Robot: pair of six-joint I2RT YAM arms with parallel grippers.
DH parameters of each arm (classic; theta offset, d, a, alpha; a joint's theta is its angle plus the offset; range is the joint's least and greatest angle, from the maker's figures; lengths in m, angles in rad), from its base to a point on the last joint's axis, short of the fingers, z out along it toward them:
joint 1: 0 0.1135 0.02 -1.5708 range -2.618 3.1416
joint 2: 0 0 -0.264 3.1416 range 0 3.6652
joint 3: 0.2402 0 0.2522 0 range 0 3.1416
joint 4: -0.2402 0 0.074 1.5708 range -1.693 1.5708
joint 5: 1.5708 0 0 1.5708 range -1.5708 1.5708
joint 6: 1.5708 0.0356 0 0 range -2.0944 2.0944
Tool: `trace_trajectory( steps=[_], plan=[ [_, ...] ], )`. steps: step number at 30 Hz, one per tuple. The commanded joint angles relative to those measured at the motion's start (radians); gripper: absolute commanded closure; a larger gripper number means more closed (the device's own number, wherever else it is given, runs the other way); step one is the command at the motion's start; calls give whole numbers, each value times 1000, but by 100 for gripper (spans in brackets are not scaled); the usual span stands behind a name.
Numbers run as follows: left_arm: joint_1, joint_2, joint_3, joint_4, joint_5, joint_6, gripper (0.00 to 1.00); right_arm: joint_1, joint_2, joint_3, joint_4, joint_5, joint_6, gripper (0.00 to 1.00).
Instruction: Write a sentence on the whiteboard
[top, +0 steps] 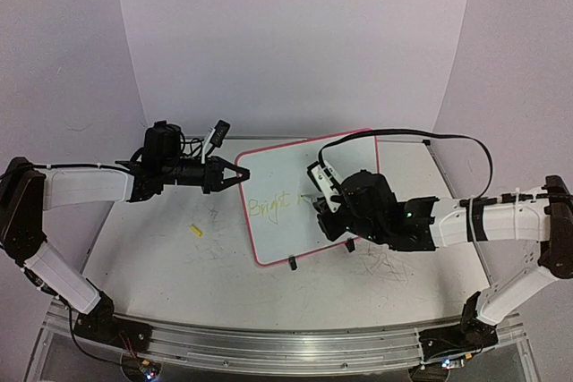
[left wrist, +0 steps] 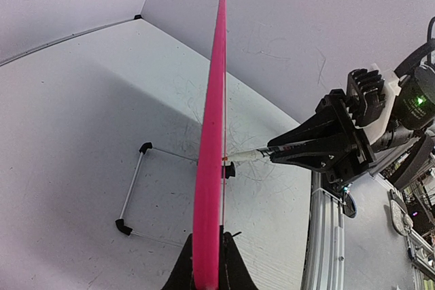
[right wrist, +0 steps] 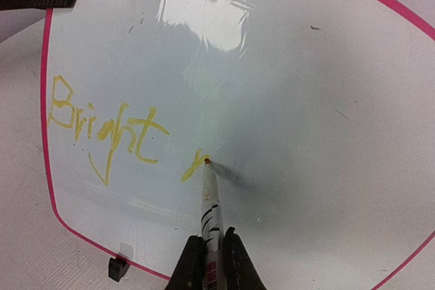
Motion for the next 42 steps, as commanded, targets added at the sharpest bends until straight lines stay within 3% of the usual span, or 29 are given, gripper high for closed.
trace_trajectory(
  steps=[1,26,42],
  plan=[
    [-7,-8,-5,-36,-60,143,100,-2,-28,-24,-15,4,52,100],
    [-11,-5,-2,-43,-63,149,100,-1,-28,-57,-22,-28,88,100],
    [-14,-4,-3,-46,-67,152,100,-3,-21,20,50,39,46,100]
  ],
)
